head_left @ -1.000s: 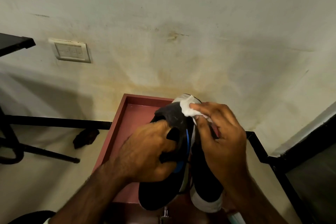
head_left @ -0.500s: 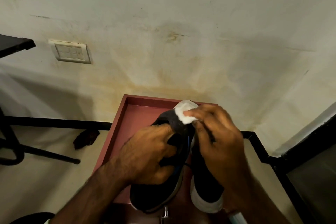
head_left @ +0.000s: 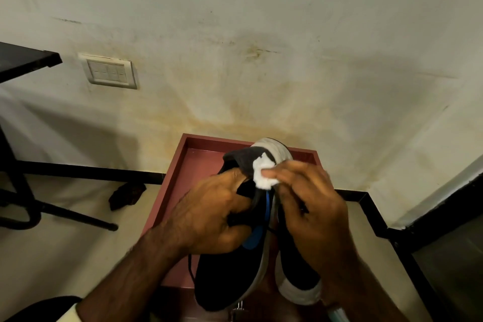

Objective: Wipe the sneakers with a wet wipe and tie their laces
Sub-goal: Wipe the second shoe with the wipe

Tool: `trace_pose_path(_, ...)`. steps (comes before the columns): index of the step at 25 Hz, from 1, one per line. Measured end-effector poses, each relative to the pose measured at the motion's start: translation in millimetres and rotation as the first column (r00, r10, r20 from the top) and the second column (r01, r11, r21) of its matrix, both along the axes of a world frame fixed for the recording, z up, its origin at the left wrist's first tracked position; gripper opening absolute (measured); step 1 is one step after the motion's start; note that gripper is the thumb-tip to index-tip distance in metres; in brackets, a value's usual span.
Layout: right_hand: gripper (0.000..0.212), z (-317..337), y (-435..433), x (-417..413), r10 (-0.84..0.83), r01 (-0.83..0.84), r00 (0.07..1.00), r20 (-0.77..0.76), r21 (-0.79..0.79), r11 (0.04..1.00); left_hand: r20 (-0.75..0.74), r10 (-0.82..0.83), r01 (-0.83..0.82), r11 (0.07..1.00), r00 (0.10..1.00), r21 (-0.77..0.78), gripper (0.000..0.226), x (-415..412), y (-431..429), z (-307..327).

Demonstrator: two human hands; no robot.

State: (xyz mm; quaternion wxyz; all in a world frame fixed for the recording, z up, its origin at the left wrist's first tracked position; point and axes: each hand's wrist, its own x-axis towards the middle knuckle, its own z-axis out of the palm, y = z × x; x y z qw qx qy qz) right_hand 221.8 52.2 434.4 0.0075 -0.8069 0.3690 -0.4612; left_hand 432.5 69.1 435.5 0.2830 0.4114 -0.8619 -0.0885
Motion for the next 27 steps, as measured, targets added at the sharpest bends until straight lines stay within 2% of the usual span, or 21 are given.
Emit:
trace_pose_path(3, 0.024, -2, 1, 3, -0.034, 0.031, 0.997, 0.064, 0.039, 0.999, -0.032, -0.018, 0.018, 1.0, 0.999, 0.013, 0.002, 2, 0, -1)
trace_pose_path(6, 0.025, -9, 7, 6, 0.093, -0.093, 0.995, -0.043, 0.0, 0.996, -0.031, -0.004, 0.005, 1.0, 1.0, 0.018, 0.006, 5, -1, -2)
trace_pose_path(9, 0.025, -8, -3, -1, 0.017, -0.024, 0.997, 0.069, 0.091, 0.996, -0.116, 0.042, -0.035, 0.998, 0.992, 0.06, 0.014, 10, -3, -2)
trace_pose_path(10, 0.026, -9, -1, 1, 0.039, -0.048, 0.996, 0.079, 0.111, 0.993, -0.149, 0.048, -0.037, 0.997, 0.988, 0.074, 0.014, 11, -3, -3)
trace_pose_path(13, 0.027, -14, 12, 6, 0.2, -0.199, 0.98, -0.016, 0.058, 0.978, -0.191, 0.057, -0.044, 0.997, 0.98, 0.07, 0.014, 11, -4, -5)
trace_pose_path(17, 0.03, -11, 3, -2, 0.055, -0.06, 0.997, 0.049, 0.114, 0.992, -0.179, 0.035, -0.014, 0.993, 0.983, 0.118, 0.01, 10, -3, -3)
trace_pose_path(20, 0.03, -13, 12, 3, 0.11, -0.109, 0.993, -0.033, 0.015, 0.994, -0.06, -0.014, 0.016, 0.999, 0.998, 0.032, 0.005, 6, -2, -3)
trace_pose_path(24, 0.029, -1, -2, -3, -0.094, 0.076, 0.983, 0.161, 0.115, 0.99, 0.209, -0.055, 0.075, 0.993, 0.976, -0.087, 0.015, -4, 1, -5)
trace_pose_path(27, 0.027, 8, 12, 2, 0.061, -0.06, 0.996, 0.06, -0.02, 0.998, 0.246, -0.068, 0.117, 0.974, 0.967, -0.193, 0.015, -9, 0, -1)
